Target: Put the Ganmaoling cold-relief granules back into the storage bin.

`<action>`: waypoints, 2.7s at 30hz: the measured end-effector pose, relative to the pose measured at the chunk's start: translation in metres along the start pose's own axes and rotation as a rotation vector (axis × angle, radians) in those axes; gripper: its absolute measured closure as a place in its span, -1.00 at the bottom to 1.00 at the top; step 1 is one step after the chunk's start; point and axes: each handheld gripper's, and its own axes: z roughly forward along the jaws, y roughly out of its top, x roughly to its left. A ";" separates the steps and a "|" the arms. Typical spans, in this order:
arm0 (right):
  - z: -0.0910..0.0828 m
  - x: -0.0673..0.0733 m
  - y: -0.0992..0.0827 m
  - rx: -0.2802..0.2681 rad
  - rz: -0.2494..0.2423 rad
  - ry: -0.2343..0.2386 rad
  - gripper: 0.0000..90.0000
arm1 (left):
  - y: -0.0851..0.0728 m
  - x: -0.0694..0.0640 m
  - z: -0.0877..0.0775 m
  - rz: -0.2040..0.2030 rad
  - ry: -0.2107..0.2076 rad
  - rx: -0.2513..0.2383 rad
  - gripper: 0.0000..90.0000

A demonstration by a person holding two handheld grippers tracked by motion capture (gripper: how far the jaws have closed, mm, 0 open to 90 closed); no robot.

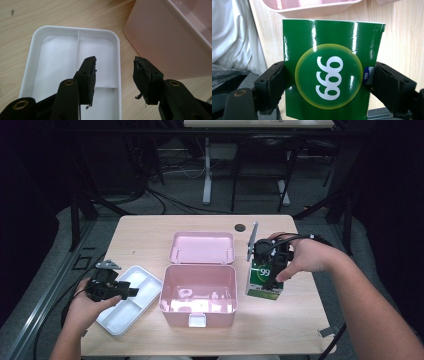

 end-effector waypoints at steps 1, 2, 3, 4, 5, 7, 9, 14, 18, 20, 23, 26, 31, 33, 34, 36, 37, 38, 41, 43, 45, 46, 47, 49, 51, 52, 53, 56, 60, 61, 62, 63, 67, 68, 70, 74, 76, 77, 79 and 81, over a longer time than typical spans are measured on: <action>-0.003 0.001 0.002 0.002 -0.005 -0.001 -0.63 | 0.000 0.000 0.000 0.000 0.000 0.000 0.17; -0.005 0.003 0.004 0.004 -0.010 -0.004 -0.63 | 0.000 0.000 0.000 0.000 0.000 0.001 0.17; -0.007 0.003 0.006 0.008 -0.017 0.008 -0.63 | 0.000 0.000 0.000 -0.001 0.000 0.001 0.17; -0.009 0.004 0.008 0.008 -0.025 0.011 -0.63 | 0.000 0.000 0.000 0.000 0.000 0.002 0.17; -0.011 0.005 0.010 0.006 -0.033 0.011 -0.63 | 0.000 0.000 0.000 0.000 -0.001 0.001 0.17; -0.015 0.007 0.016 0.005 -0.042 0.008 -0.63 | 0.000 0.000 0.000 -0.002 -0.002 0.000 0.17; -0.016 0.008 0.022 0.002 -0.054 0.003 -0.63 | 0.000 0.000 0.000 0.000 -0.001 0.001 0.17; -0.016 0.011 0.039 -0.004 -0.087 -0.010 -0.63 | 0.000 0.000 0.000 0.000 0.000 -0.001 0.17; -0.013 0.014 0.051 -0.013 -0.101 -0.003 -0.63 | 0.000 0.000 0.000 0.001 0.000 -0.003 0.17; -0.012 0.014 0.057 -0.010 -0.113 -0.006 -0.63 | 0.000 0.000 0.000 0.001 -0.002 -0.001 0.17; -0.010 0.015 0.064 -0.011 -0.124 -0.005 -0.63 | 0.000 0.000 0.001 0.002 -0.003 0.000 0.17; -0.008 0.015 0.071 -0.006 -0.130 0.005 -0.63 | 0.000 -0.001 0.001 0.001 -0.002 0.002 0.17; -0.004 0.015 0.080 0.002 -0.146 0.014 -0.63 | 0.000 0.000 0.001 0.003 -0.002 0.002 0.17; -0.001 0.015 0.083 -0.004 -0.148 0.014 -0.63 | 0.000 0.000 0.001 0.005 -0.004 0.004 0.17; 0.000 0.015 0.084 -0.004 -0.152 0.014 -0.63 | 0.000 0.000 0.002 0.005 -0.004 0.004 0.17; 0.001 0.015 0.088 -0.003 -0.153 0.017 -0.63 | 0.000 0.000 0.002 0.006 -0.003 0.005 0.17; 0.001 0.016 0.089 -0.001 -0.156 0.015 -0.63 | 0.000 0.000 0.002 0.005 -0.004 0.005 0.17; 0.001 0.016 0.090 -0.004 -0.159 0.017 -0.63 | 0.000 0.000 0.002 0.005 -0.005 0.004 0.17; 0.001 0.016 0.094 -0.004 -0.162 0.014 -0.63 | 0.000 0.000 0.003 0.006 -0.005 0.007 0.17; 0.002 0.015 0.097 -0.003 -0.166 0.011 -0.63 | 0.000 0.000 0.003 0.005 -0.006 0.009 0.17; 0.003 0.015 0.099 -0.002 -0.168 0.013 -0.63 | 0.000 0.000 0.003 0.005 -0.007 0.009 0.17; 0.004 0.016 0.099 -0.007 -0.167 0.014 -0.63 | 0.000 -0.001 0.003 0.006 -0.007 0.009 0.17; 0.005 0.016 0.100 -0.004 -0.169 0.011 -0.63 | 0.000 -0.001 0.003 0.006 -0.008 0.009 0.17; 0.006 0.016 0.102 -0.004 -0.171 0.013 -0.63 | 0.000 -0.001 0.004 0.007 -0.005 0.009 0.17; 0.006 0.016 0.104 -0.003 -0.174 0.010 -0.63 | 0.000 -0.001 0.004 0.006 -0.006 0.009 0.17; 0.007 0.016 0.105 -0.007 -0.176 0.010 -0.63 | 0.000 -0.001 0.004 0.007 -0.006 0.009 0.17; 0.008 0.016 0.106 -0.011 -0.172 0.012 -0.63 | 0.000 -0.001 0.004 0.007 -0.006 0.009 0.17; 0.009 0.016 0.109 -0.009 -0.177 0.007 -0.63 | 0.000 -0.001 0.003 0.006 -0.008 0.008 0.17; 0.013 0.016 0.112 -0.003 -0.183 0.006 -0.63 | 0.000 0.000 0.003 0.007 -0.007 0.009 0.17; 0.014 0.016 0.113 -0.004 -0.183 0.002 -0.63 | 0.000 0.000 0.003 0.006 -0.008 0.009 0.17; 0.016 0.016 0.114 -0.004 -0.182 0.002 -0.63 | 0.000 0.000 0.003 0.006 -0.008 0.009 0.17; 0.017 0.016 0.115 -0.003 -0.185 0.004 -0.63 | 0.000 0.000 0.003 0.006 -0.008 0.008 0.17; 0.020 0.017 0.118 -0.001 -0.189 0.006 -0.63 | 0.000 0.000 0.003 0.006 -0.007 0.008 0.17; 0.021 0.017 0.118 0.002 -0.192 0.006 -0.63 | 0.000 0.000 0.003 0.006 -0.007 0.008 0.17; 0.023 0.017 0.119 0.006 -0.193 0.002 -0.63 | 0.000 -0.001 0.002 0.006 -0.007 0.007 0.17; 0.030 0.017 0.120 0.009 -0.187 0.006 -0.63 | 0.000 0.000 0.002 0.006 -0.007 0.004 0.17; 0.035 0.017 0.120 -0.003 -0.180 0.021 -0.63 | 0.000 0.000 0.002 0.007 -0.006 0.004 0.17; 0.037 0.017 0.119 -0.007 -0.180 0.026 -0.63 | 0.000 0.000 0.002 0.006 -0.006 0.005 0.17; 0.043 0.017 0.119 0.003 -0.185 0.030 -0.63 | 0.000 -0.001 0.003 0.006 -0.006 0.009 0.17; 0.049 0.017 0.119 0.003 -0.178 0.034 -0.63 | 0.000 -0.001 0.003 0.007 -0.008 0.008 0.17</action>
